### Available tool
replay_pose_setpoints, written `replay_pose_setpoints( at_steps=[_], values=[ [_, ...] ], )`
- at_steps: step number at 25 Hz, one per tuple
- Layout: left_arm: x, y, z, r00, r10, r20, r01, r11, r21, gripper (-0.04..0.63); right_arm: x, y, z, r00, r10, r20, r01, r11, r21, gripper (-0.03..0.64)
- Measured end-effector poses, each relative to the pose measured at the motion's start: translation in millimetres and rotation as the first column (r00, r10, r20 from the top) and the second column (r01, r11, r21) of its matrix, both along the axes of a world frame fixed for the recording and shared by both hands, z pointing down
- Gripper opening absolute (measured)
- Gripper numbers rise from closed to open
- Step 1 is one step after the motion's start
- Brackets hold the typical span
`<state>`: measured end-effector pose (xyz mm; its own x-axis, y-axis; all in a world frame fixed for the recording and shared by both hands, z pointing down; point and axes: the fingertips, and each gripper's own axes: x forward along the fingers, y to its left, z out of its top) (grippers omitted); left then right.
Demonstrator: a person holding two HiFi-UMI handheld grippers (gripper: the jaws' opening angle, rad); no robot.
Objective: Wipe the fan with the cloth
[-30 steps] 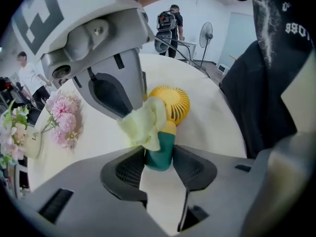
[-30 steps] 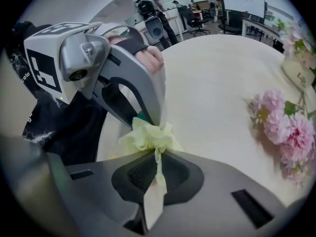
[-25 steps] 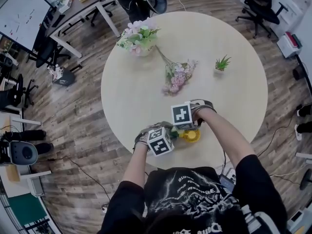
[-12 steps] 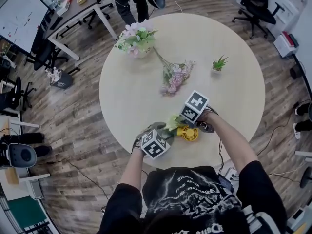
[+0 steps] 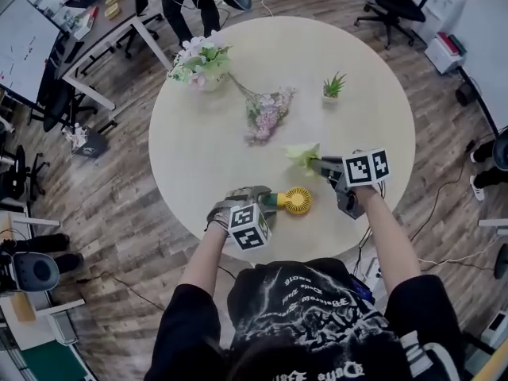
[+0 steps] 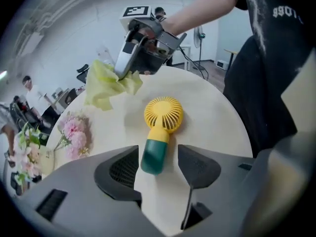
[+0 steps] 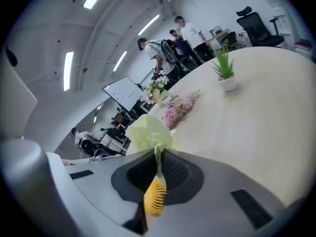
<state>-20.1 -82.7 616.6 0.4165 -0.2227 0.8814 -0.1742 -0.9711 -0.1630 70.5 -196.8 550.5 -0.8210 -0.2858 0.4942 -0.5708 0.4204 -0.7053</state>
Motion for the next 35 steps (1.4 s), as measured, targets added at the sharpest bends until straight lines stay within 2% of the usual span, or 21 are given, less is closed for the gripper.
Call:
replay_pose_setpoints(
  at_steps=[3, 6, 14, 16, 19, 21, 23, 26, 27, 28, 29, 30, 32, 33, 35],
  values=[
    [6.0, 1.7, 11.7, 0.998, 0.043, 0.049, -0.044, 0.999, 0.032, 0.259, 22.7, 22.6, 4.2, 0.996, 0.087, 0.012, -0.087, 0.996, -0.005, 0.025],
    [7.7, -4.0, 20.9, 0.996, 0.041, 0.079, -0.047, 0.996, 0.077, 0.183, 35.9, 47.1, 8.3, 0.989, 0.143, 0.020, -0.143, 0.990, -0.010, 0.025],
    [11.0, -0.7, 17.5, 0.995, 0.049, 0.091, -0.050, 0.999, 0.007, 0.183, 49.7, 93.1, -0.5, 0.962, 0.270, 0.047, -0.270, 0.963, 0.000, 0.025],
    [13.6, 0.2, 15.1, 0.998, 0.004, 0.064, -0.001, 0.999, -0.054, 0.183, 51.9, 99.6, 0.0, 0.959, 0.282, 0.038, -0.283, 0.959, 0.011, 0.025],
    [19.7, 1.1, 9.5, 0.995, -0.102, -0.007, 0.100, 0.980, -0.174, 0.179, 54.7, 105.4, -3.6, 0.950, 0.310, 0.045, -0.311, 0.950, 0.023, 0.025],
    [22.1, 0.0, 7.1, 0.979, -0.192, -0.066, 0.172, 0.958, -0.229, 0.178, 57.6, 104.8, -10.8, 0.941, 0.333, 0.062, -0.336, 0.941, 0.043, 0.025],
    [22.7, 3.0, 2.2, 0.949, -0.289, -0.124, 0.242, 0.923, -0.300, 0.178, 65.1, 102.8, -17.7, 0.933, 0.355, 0.056, -0.359, 0.930, 0.084, 0.025],
    [24.9, 11.9, -13.7, 0.896, -0.392, -0.208, 0.292, 0.874, -0.388, 0.178, 72.7, 101.2, -30.9, 0.929, 0.368, 0.045, -0.371, 0.914, 0.162, 0.025],
    [26.5, 13.6, -20.4, 0.872, -0.424, -0.244, 0.301, 0.858, -0.417, 0.178, 73.8, 100.0, -35.8, 0.929, 0.368, 0.043, -0.370, 0.911, 0.185, 0.025],
    [28.7, 14.7, -28.3, 0.838, -0.465, -0.288, 0.306, 0.835, -0.458, 0.176, 74.3, 97.9, -41.2, 0.929, 0.368, 0.042, -0.369, 0.906, 0.207, 0.025],
    [31.1, 15.2, -37.4, 0.790, -0.512, -0.336, 0.305, 0.805, -0.509, 0.176, 74.6, 95.3, -46.8, 0.928, 0.371, 0.042, -0.370, 0.901, 0.227, 0.025],
    [33.4, 15.0, -47.5, 0.731, -0.562, -0.386, 0.296, 0.772, -0.563, 0.176, 74.7, 92.4, -52.6, 0.926, 0.375, 0.045, -0.374, 0.894, 0.246, 0.025],
    [37.0, 13.5, -70.2, 0.598, -0.645, -0.476, 0.247, 0.713, -0.656, 0.176, 73.3, 85.8, -65.0, 0.923, 0.381, 0.056, -0.380, 0.879, 0.287, 0.025],
    [38.8, 12.8, -82.4, 0.535, -0.671, -0.514, 0.209, 0.694, -0.689, 0.176, 72.2, 82.6, -71.9, 0.924, 0.379, 0.059, -0.378, 0.871, 0.313, 0.025],
    [43.1, 12.4, -107.6, 0.420, -0.700, -0.578, 0.117, 0.673, -0.730, 0.176, 69.3, 78.0, -87.8, 0.929, 0.364, 0.065, -0.360, 0.854, 0.375, 0.025]
  ],
)
